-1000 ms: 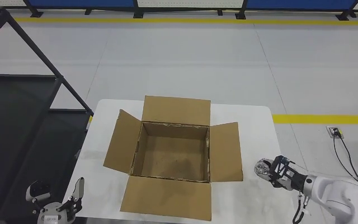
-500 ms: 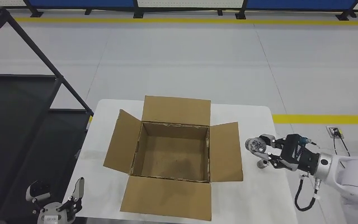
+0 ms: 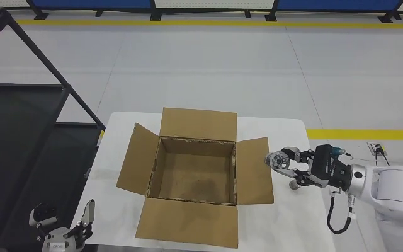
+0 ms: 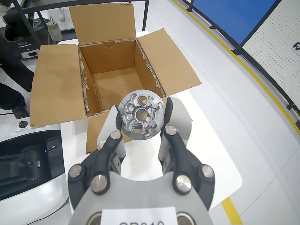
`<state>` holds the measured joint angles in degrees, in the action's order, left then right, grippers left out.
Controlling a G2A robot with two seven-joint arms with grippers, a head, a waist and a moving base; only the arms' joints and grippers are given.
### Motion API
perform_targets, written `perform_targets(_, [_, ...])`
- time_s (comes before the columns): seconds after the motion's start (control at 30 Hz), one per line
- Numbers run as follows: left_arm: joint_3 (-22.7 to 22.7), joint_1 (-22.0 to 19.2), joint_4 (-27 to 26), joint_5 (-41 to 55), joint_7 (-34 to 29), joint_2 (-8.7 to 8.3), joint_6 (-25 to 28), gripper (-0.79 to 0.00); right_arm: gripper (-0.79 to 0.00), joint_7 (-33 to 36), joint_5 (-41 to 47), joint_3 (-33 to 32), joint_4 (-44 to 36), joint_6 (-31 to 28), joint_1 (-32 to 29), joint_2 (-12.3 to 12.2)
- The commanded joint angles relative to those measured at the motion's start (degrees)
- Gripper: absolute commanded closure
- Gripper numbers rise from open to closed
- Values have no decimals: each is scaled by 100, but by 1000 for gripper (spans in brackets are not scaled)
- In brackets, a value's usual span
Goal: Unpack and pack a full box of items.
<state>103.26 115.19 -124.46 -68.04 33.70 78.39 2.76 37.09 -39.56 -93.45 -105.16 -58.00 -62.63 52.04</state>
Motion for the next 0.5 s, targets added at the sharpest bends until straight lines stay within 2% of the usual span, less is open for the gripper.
perform_targets(0.0, [0, 0, 0, 0, 0, 0, 0, -785, 0, 0, 0, 0, 0, 0, 0, 0])
perform_targets(0.17, [0, 0, 0, 0, 0, 0, 0, -785, 0, 0, 0, 0, 0, 0, 0, 0])
perform_targets(0.23, [0, 0, 0, 0, 0, 0, 0, -785, 0, -80, -91, 76, -64, 205, -14, 9])
perform_targets(0.33, [0, 0, 0, 0, 0, 0, 0, -785, 0, 110, -165, 679, -92, 193, 316, 26])
perform_targets(0.47, [0, 0, 0, 0, 0, 0, 0, -785, 0, 477, -56, 1804, 164, 465, 1387, 133])
